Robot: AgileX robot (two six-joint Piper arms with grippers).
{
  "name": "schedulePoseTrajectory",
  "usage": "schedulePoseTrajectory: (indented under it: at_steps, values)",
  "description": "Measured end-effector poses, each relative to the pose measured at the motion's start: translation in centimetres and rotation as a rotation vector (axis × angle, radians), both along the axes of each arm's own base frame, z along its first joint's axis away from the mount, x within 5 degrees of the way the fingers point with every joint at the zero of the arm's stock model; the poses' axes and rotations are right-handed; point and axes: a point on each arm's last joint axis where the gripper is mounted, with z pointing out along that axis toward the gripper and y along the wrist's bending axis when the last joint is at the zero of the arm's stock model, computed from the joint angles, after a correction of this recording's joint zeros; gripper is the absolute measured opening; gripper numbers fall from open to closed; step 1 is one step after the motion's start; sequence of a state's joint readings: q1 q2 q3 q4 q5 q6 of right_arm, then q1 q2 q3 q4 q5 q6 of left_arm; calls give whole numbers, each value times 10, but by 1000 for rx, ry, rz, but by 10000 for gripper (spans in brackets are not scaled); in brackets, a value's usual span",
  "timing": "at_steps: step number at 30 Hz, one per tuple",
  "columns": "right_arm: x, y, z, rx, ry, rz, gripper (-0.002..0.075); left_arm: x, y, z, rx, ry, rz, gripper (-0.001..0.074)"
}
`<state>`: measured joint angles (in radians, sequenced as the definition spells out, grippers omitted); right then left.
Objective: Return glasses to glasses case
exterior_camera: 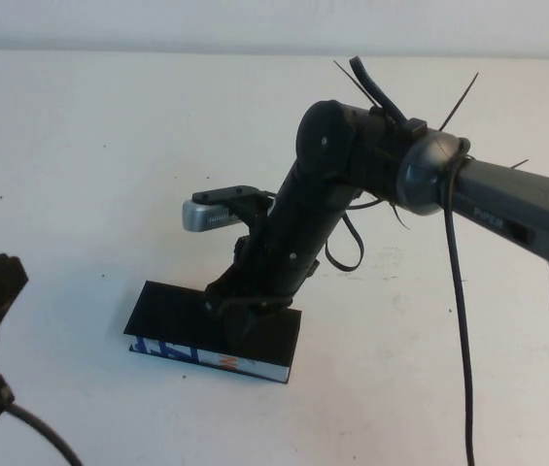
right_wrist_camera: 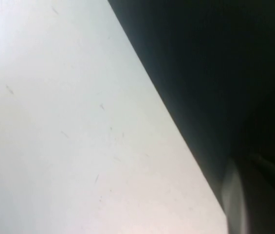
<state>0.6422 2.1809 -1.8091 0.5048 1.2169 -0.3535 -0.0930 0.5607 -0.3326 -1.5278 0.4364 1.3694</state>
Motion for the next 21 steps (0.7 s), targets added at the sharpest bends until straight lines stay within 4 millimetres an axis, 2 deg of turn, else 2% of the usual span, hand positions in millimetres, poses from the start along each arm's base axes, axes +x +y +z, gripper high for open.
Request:
schedulePoseTrajectory:
  at_steps: [5,8,11,13,17,21]
  values:
    - [-1,0,2,-8,-5,-4,-11,-16,9,11,49,-130,82,-4]
    - [-2,-3,15,-2,-40,1,-11,-18,19,14,135,-193,185,-4]
    - [-10,-11,48,23,-112,4,-11,-19,29,14,163,-225,298,-4]
    - [-20,-20,72,40,-160,5,-11,-19,37,7,168,-215,385,-4]
    - [-53,-48,115,75,-248,-22,-11,-17,48,-16,142,-145,510,-4]
    - [-91,-80,145,145,-349,-104,-11,-17,48,-30,116,-92,510,-4]
